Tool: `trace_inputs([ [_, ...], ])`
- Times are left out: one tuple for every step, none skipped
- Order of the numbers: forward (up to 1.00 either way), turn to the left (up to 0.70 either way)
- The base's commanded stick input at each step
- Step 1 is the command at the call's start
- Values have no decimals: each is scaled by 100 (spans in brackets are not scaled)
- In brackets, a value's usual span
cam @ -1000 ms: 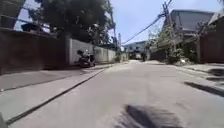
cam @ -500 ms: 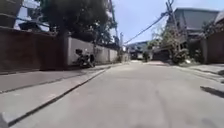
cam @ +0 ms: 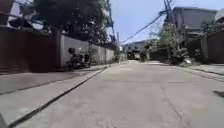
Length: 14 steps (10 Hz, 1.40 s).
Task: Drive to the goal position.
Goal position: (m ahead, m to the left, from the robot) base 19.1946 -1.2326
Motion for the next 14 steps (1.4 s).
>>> trace_inputs([
  [100, -39],
  [100, -39],
  [100, -39],
  [100, -39],
  [100, -39],
  [100, -39],
  [100, -39],
  [100, -35],
  [100, -5],
  [100, 1],
  [100, 1],
  [100, 1],
  [100, 1],
  [100, 1],
])
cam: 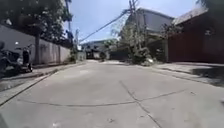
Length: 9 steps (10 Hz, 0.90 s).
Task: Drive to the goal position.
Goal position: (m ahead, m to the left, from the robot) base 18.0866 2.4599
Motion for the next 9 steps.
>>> trace_inputs([
  [100, 1],
  [100, 1],
  [100, 1],
  [100, 1],
  [100, 1],
  [100, 1],
  [100, 1],
  [100, 1],
  [100, 1],
])
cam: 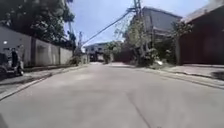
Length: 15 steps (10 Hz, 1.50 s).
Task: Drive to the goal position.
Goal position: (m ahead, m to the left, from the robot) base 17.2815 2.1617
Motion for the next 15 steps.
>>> trace_inputs([
  [100, 1],
  [100, 1],
  [100, 1],
  [100, 1],
  [100, 1],
  [100, 1],
  [100, 1],
  [100, 1],
  [100, 1],
  [100, 1],
  [100, 1],
  [100, 1],
  [100, 1],
  [100, 1],
  [100, 1],
])
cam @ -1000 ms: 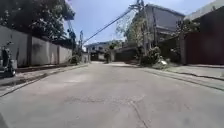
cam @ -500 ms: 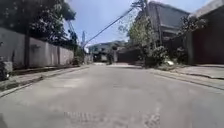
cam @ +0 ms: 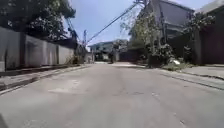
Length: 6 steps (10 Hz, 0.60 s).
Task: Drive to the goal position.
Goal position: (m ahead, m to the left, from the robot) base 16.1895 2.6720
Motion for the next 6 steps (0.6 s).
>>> trace_inputs([
  [100, 1],
  [100, 1],
  [100, 1],
  [100, 1],
  [100, -1],
  [100, -3],
])
